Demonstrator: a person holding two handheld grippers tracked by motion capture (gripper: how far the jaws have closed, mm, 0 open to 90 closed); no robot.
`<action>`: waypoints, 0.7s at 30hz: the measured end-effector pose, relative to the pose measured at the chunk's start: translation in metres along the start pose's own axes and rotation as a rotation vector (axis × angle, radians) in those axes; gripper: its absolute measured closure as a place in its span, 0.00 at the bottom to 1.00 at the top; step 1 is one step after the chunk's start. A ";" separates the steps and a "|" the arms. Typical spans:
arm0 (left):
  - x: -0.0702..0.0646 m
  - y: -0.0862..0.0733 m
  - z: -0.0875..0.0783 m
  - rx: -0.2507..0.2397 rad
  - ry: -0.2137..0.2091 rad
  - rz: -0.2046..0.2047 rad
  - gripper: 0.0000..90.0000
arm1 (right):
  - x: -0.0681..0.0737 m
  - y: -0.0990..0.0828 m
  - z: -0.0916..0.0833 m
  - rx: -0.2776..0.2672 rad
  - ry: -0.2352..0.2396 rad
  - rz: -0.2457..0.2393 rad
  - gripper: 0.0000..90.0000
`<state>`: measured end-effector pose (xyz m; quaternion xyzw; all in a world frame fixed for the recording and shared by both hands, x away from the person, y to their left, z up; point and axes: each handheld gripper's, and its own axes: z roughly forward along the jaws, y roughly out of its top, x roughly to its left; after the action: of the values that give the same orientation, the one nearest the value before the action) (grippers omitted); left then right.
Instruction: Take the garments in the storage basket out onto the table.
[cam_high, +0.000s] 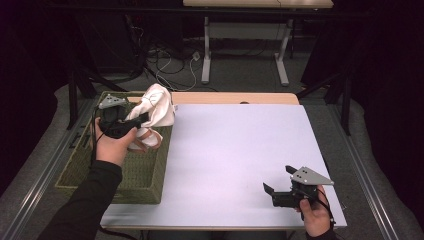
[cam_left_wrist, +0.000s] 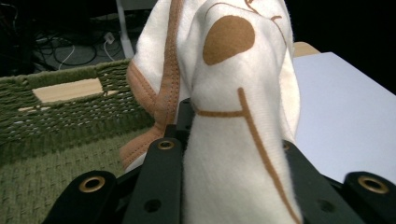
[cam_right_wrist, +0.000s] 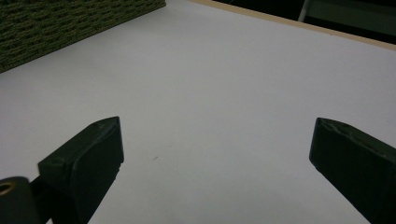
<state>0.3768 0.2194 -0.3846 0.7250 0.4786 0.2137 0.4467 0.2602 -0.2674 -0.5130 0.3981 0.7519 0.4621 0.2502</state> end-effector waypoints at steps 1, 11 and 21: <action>-0.002 0.000 0.001 -0.006 -0.004 -0.001 0.85 | 0.000 0.000 0.000 0.000 0.001 0.001 0.03; -0.020 0.002 0.009 -0.018 -0.051 0.020 0.85 | 0.000 0.000 0.000 -0.001 0.002 -0.003 0.03; -0.041 0.004 0.017 -0.019 -0.110 0.047 0.85 | 0.000 -0.001 0.000 -0.003 0.005 -0.004 0.03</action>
<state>0.3731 0.1745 -0.3852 0.7424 0.4341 0.1884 0.4743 0.2602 -0.2673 -0.5136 0.3950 0.7527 0.4636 0.2498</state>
